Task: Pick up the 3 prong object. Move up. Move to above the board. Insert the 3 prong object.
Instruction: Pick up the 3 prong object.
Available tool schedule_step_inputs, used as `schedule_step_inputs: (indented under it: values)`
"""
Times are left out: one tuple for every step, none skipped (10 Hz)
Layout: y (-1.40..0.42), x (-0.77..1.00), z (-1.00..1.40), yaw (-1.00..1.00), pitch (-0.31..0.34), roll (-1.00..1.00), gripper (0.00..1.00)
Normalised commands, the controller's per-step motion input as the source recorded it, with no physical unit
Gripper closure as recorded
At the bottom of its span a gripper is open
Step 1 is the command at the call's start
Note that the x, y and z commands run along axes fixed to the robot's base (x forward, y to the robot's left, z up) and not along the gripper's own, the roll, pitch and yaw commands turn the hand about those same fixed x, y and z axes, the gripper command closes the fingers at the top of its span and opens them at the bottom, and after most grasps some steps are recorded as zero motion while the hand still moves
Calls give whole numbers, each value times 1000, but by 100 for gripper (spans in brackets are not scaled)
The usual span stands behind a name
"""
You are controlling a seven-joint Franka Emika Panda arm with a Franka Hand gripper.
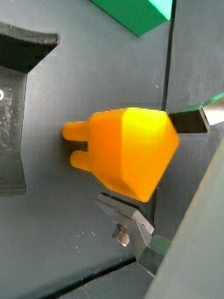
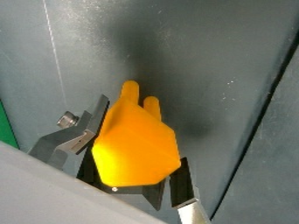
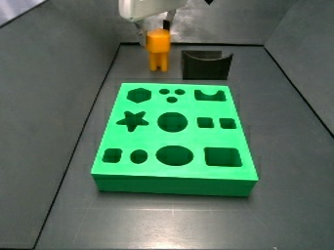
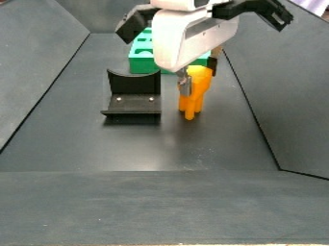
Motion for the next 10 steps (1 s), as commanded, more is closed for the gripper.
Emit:
schedule_step_inputs:
  values:
    - [0, 0, -331, 0, 0, 4, 0]
    - [0, 0, -249, 0, 0, 0, 0]
    - [0, 0, 0, 0, 0, 0, 100]
    - [0, 0, 0, 0, 0, 0, 100]
    - [0, 0, 0, 0, 0, 0, 100]
    - [0, 0, 0, 0, 0, 0, 100]
    - [0, 0, 0, 0, 0, 0, 100]
    - [0, 0, 0, 0, 0, 0, 100]
    - [0, 0, 0, 0, 0, 0, 100]
    - [0, 0, 0, 0, 0, 0, 100]
